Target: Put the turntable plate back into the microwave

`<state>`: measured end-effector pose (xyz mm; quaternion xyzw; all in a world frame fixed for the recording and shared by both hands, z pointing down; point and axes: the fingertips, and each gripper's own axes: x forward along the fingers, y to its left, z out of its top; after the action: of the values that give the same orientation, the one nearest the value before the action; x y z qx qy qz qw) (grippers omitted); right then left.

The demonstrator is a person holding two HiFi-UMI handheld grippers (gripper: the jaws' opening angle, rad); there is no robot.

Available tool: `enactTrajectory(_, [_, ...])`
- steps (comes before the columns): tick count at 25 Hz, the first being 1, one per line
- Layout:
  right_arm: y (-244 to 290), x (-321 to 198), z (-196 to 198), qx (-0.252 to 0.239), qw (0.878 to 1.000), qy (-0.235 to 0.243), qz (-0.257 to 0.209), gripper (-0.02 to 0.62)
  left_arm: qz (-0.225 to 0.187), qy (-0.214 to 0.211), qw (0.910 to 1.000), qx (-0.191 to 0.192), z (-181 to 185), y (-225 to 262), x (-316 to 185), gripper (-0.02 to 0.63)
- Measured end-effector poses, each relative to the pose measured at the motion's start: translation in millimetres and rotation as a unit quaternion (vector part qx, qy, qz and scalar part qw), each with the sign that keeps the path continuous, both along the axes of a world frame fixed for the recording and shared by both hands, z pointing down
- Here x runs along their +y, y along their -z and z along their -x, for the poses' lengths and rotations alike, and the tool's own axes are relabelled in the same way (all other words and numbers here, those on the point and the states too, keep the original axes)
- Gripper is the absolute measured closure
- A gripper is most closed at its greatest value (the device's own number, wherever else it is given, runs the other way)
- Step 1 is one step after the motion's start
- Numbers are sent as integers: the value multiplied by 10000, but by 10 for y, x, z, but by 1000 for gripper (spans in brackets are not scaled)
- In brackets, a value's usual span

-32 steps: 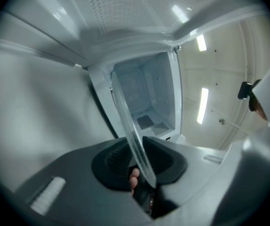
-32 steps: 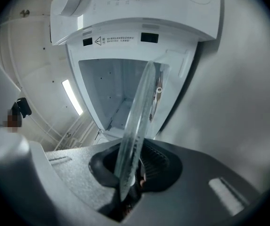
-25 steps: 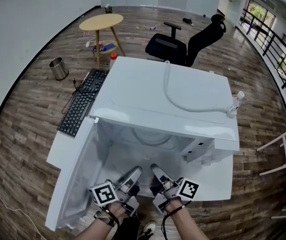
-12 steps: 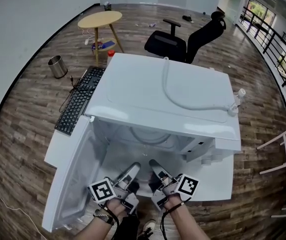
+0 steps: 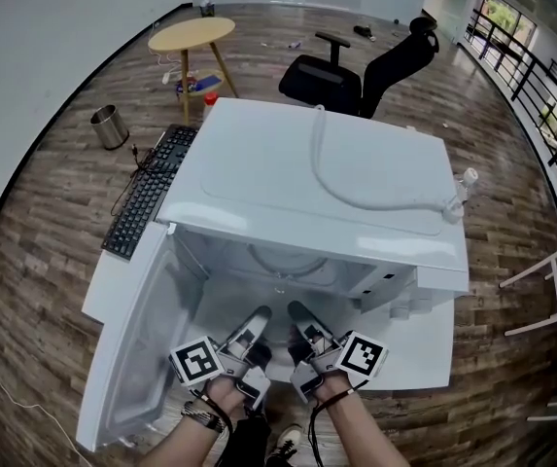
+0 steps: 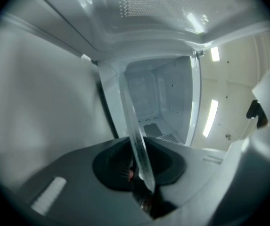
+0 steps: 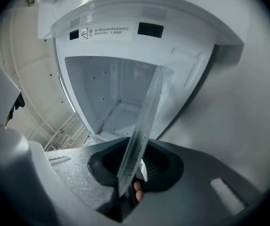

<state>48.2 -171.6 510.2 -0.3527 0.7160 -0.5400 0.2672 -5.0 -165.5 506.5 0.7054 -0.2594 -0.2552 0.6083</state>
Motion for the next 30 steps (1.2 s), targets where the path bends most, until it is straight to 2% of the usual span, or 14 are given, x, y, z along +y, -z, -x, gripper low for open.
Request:
enactTrajectory(11, [-67, 327, 48, -44, 9999, -37, 131, 528, 0, -9, 10000, -32, -13, -75, -43, 549])
enactTrajectory(15, [-82, 335, 34, -33, 9998, -115, 180, 535, -26, -132, 9969, -781, 44, -217, -28, 540])
enactTrajectory(18, [-71, 346, 39, -79, 9997, -161, 184, 535, -107, -205, 9945, -1025, 42, -202, -11, 523])
enactTrajectory(25, [-111, 405, 78, -103, 9995, -91, 283, 545, -36, -137, 9969, -771, 92, -200, 64, 514])
enactTrajectory(30, [-81, 384, 70, -240, 9992, -166, 264, 549, -66, -173, 9968, -778, 104, -200, 105, 509])
